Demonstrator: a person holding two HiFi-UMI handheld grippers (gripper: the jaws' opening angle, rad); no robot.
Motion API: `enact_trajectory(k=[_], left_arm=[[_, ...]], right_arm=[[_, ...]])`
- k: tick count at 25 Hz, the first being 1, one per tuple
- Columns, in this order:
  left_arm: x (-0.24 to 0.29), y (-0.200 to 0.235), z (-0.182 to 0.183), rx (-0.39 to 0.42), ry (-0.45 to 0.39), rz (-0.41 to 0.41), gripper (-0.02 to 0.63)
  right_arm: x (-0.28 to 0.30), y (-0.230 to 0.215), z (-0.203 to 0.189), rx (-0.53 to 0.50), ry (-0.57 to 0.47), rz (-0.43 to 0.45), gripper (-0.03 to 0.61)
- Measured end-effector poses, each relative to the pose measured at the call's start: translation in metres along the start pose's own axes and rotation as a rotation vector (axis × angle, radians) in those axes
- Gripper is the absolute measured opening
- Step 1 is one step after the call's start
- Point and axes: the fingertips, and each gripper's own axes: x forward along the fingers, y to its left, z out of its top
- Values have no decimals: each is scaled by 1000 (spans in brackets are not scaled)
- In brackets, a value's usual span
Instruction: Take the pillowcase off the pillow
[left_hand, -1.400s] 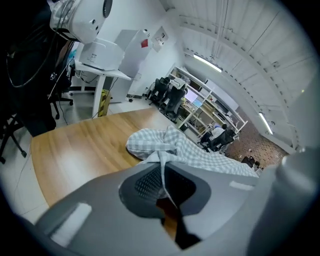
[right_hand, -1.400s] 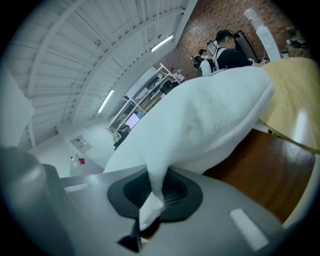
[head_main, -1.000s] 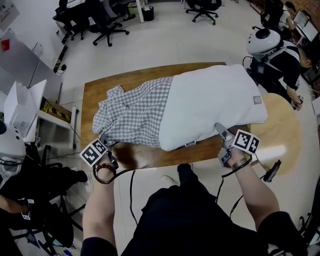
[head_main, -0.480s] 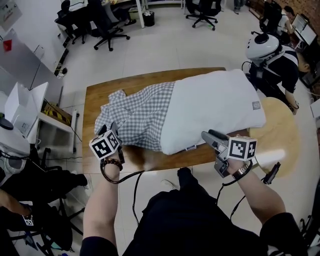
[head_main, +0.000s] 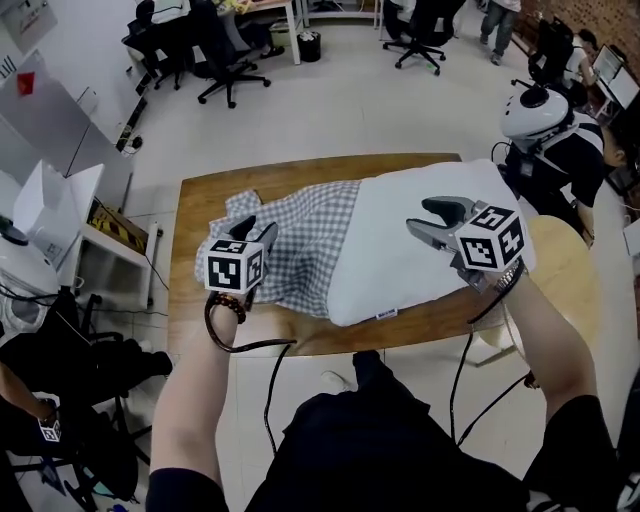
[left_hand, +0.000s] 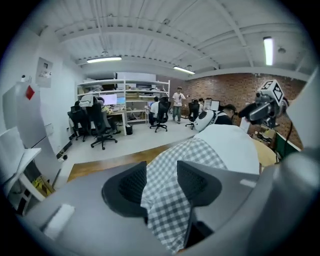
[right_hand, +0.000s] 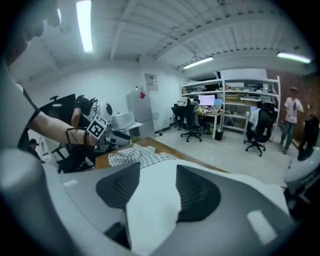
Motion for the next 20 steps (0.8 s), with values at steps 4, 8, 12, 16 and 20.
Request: enact_trajectory(k=[4, 8, 12, 16, 20], left_arm=[[21, -5, 3, 89, 49, -53, 197], [51, -12, -5, 140, 94, -104, 205], [86, 1, 9, 166, 135, -139, 216], [119, 6, 17, 222, 175, -158, 222], [151, 10, 23, 274, 210, -188, 229]], right_arm=[[22, -25, 3, -73, 93, 42, 227], [48, -48, -10, -79, 166, 95, 273], [83, -79, 1, -117, 240, 145, 302], [110, -103, -1, -173, 310, 194, 328], [136, -119, -12, -218, 386, 275, 369]])
